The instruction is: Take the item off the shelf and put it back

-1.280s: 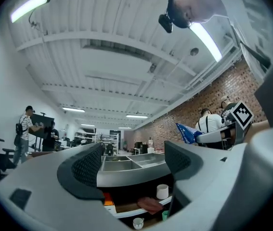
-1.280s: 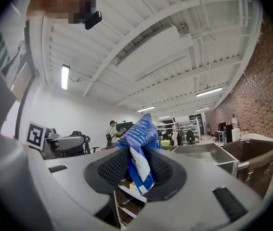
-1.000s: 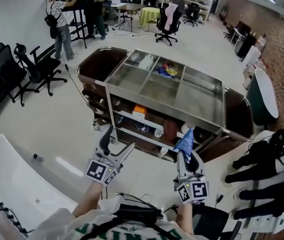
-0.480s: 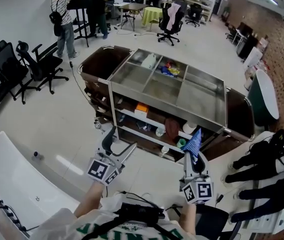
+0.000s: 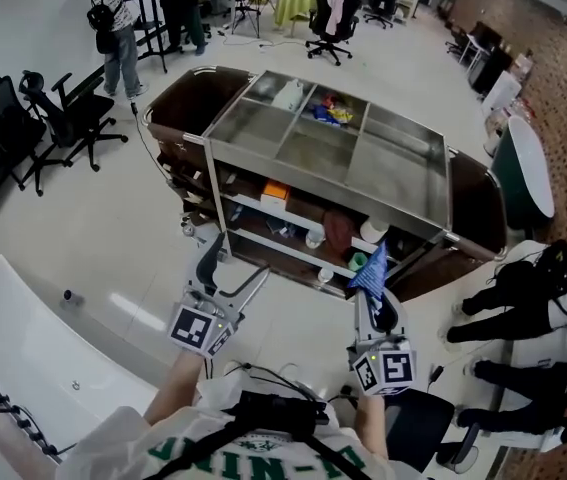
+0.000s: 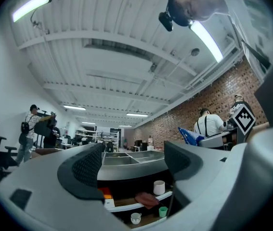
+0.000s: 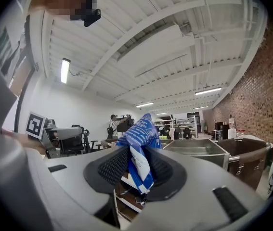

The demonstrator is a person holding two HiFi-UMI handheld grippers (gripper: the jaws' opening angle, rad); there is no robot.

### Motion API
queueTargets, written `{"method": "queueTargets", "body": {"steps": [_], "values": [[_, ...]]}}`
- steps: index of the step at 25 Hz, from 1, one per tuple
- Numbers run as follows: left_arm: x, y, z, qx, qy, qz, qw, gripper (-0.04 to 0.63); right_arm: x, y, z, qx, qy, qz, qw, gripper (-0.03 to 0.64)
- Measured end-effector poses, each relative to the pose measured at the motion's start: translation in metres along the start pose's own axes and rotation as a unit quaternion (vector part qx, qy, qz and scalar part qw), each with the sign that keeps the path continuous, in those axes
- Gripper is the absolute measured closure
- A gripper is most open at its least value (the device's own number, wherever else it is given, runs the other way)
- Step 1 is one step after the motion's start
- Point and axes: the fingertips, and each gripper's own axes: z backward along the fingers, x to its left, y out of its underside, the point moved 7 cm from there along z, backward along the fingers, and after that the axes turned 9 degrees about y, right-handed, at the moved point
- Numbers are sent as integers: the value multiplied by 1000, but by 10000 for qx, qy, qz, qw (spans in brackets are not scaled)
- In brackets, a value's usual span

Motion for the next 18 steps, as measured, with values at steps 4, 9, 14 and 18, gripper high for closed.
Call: {"method": "queueTargets", "body": {"steps": [4, 9, 14, 18], "values": [[-4, 2, -4, 23, 50, -55, 10000, 213, 2, 19, 2, 269, -13, -121, 9996, 486], [2, 11, -3, 131, -62, 49, 9999, 213, 4, 46, -9, 641, -43, -142, 9978, 485], [11, 18, -3, 242, -194, 153, 9994, 213, 15, 87, -49, 1174, -368, 19, 9924, 482], [17, 21, -5, 387, -212, 109, 9990, 213, 13, 125, -103, 1629, -539, 307, 9847, 478]]}}
